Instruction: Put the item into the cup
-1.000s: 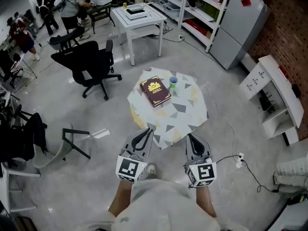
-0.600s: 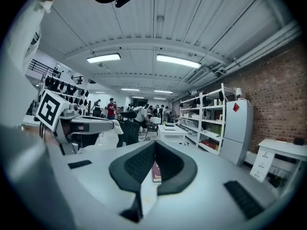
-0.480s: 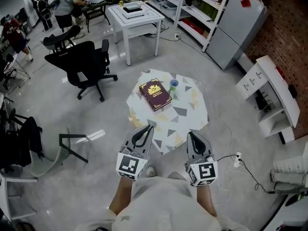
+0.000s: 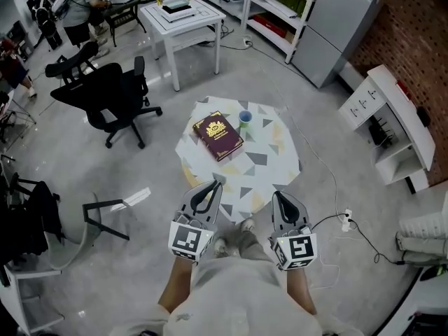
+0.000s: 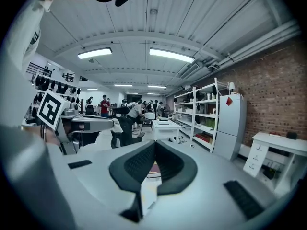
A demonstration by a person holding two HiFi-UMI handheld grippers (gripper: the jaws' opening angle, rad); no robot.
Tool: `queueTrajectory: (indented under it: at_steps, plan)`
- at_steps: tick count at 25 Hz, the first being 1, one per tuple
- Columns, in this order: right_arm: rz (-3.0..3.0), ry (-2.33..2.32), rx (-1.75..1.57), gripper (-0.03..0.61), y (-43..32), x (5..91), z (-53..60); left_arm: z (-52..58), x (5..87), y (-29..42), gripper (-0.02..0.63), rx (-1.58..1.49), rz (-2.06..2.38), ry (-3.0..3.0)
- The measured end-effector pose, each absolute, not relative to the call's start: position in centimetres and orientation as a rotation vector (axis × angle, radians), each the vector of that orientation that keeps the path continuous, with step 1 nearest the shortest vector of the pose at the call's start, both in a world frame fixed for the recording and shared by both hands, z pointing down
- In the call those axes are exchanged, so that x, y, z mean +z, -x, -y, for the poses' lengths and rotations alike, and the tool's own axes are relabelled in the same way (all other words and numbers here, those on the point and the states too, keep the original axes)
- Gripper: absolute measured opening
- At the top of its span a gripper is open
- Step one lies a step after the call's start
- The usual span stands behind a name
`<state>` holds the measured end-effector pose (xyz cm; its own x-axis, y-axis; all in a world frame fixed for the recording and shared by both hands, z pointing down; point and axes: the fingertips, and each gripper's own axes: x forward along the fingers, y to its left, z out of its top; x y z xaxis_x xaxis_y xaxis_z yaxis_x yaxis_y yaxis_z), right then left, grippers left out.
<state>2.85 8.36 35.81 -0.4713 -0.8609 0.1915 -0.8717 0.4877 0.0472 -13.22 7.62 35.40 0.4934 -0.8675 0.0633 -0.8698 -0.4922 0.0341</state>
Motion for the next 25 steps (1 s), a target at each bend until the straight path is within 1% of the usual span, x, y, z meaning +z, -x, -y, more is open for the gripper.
queueTrajectory:
  at_steps: [9,25]
  plan:
    - [2.604,-1.460,0.075,0.006,-3.3,35.4,-4.2,-4.4,34.5,11.7,0.029,0.087,1.588,-2.668]
    - [2.713,-1.346,0.131,0.006,-7.1,35.5,5.9,3.7,34.2,7.0,0.029,0.185,1.701,-2.603]
